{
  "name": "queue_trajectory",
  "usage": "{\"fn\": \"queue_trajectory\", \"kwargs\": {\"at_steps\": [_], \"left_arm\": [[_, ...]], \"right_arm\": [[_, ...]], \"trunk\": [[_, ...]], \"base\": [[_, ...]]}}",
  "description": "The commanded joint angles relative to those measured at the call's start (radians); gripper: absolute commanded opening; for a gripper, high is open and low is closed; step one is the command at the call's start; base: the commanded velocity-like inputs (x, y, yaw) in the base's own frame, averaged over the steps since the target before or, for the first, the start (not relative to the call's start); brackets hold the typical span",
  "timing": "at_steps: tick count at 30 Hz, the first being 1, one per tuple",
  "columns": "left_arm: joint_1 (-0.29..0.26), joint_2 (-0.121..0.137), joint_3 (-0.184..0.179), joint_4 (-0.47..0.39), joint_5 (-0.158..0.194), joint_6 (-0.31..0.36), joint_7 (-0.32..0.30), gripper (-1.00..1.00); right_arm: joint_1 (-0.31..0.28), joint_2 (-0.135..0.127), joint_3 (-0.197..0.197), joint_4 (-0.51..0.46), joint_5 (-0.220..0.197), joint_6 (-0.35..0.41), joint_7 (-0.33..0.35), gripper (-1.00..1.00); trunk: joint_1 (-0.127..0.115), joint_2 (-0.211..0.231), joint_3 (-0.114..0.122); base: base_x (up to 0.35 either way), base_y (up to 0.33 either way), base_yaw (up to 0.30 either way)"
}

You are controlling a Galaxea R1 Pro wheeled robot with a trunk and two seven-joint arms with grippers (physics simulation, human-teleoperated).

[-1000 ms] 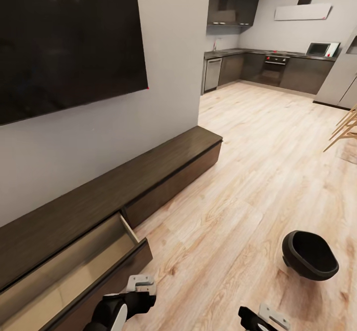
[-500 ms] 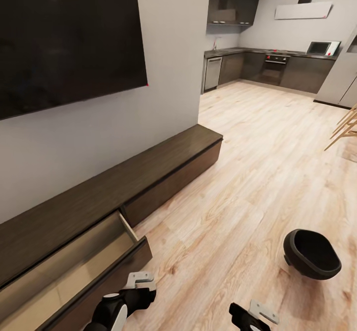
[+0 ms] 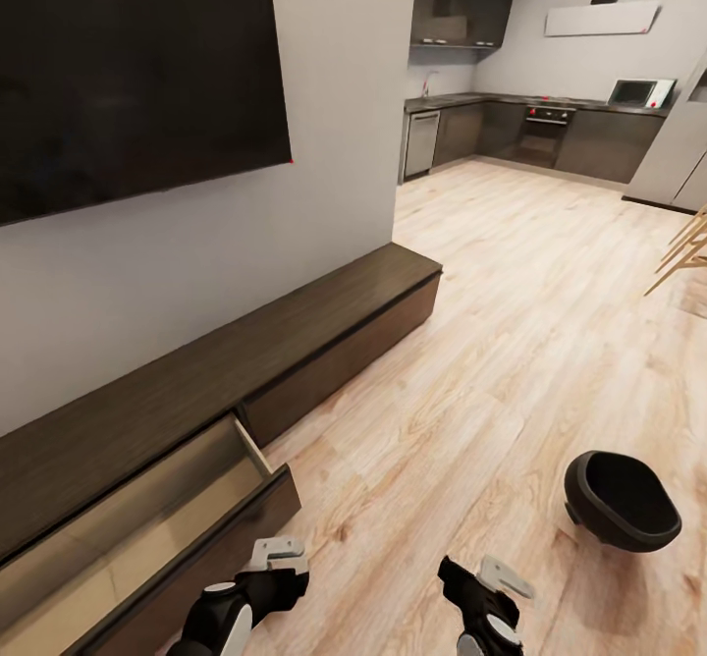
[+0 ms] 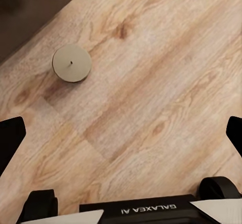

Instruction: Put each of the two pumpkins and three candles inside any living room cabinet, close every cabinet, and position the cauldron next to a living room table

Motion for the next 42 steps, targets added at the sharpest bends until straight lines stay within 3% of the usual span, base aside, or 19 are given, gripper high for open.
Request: {"fn": "queue_trajectory", "kwargs": {"at_steps": [1, 4, 13, 22, 26, 30, 32, 37, 42], "left_arm": [[0.000, 0.000, -0.001, -0.001, 0.010, 0.003, 0.010, 1.00], [0.000, 0.002, 0.001, 0.014, 0.009, 0.001, 0.010, 1.00], [0.000, 0.001, 0.002, 0.025, 0.009, -0.013, 0.010, 1.00], [0.000, 0.000, 0.002, 0.026, 0.008, -0.029, 0.011, 1.00], [0.000, 0.000, 0.003, 0.026, 0.009, -0.030, 0.012, 1.00], [0.000, 0.001, 0.007, 0.026, 0.011, -0.028, 0.014, 1.00], [0.000, 0.000, 0.008, 0.022, 0.012, -0.028, 0.014, 1.00], [0.000, 0.000, 0.011, 0.032, 0.013, -0.034, 0.027, 1.00], [0.000, -0.010, 0.010, 0.060, 0.015, -0.092, 0.083, 1.00]], "right_arm": [[0.000, -0.003, 0.007, -0.045, -0.004, 0.019, -0.009, 1.00], [0.000, -0.005, -0.007, -0.129, -0.006, 0.103, -0.012, 1.00], [-0.001, -0.006, -0.102, -0.172, -0.006, 0.150, -0.014, 1.00], [-0.003, 0.007, -0.184, -0.361, -0.012, 0.361, -0.025, 1.00], [-0.021, 0.026, -0.187, -0.377, -0.015, 0.437, -0.042, 1.00], [-0.049, 0.090, -0.182, -0.382, -0.013, 0.535, -0.053, 1.00], [-0.054, 0.110, -0.182, -0.383, -0.009, 0.578, -0.055, 1.00], [-0.057, 0.116, -0.181, -0.384, -0.006, 0.606, -0.055, 1.00], [-0.057, 0.108, -0.189, -0.382, -0.005, 0.608, -0.050, 1.00]], "trunk": [[0.004, -0.008, -0.004], [0.015, -0.029, -0.014], [0.050, -0.092, -0.042], [0.084, -0.155, -0.070], [0.100, -0.183, -0.083], [0.115, -0.211, -0.095], [0.123, -0.225, -0.102], [0.142, -0.260, -0.117], [0.161, -0.295, -0.133]], "base": [[0.000, 0.000, 0.000], [0.000, 0.000, 0.000], [0.000, 0.000, 0.000], [0.000, 0.000, 0.000], [0.000, 0.000, 0.000], [0.000, 0.000, 0.000], [0.000, 0.000, 0.000], [0.000, 0.000, 0.000], [0.000, 0.000, 0.000]]}}
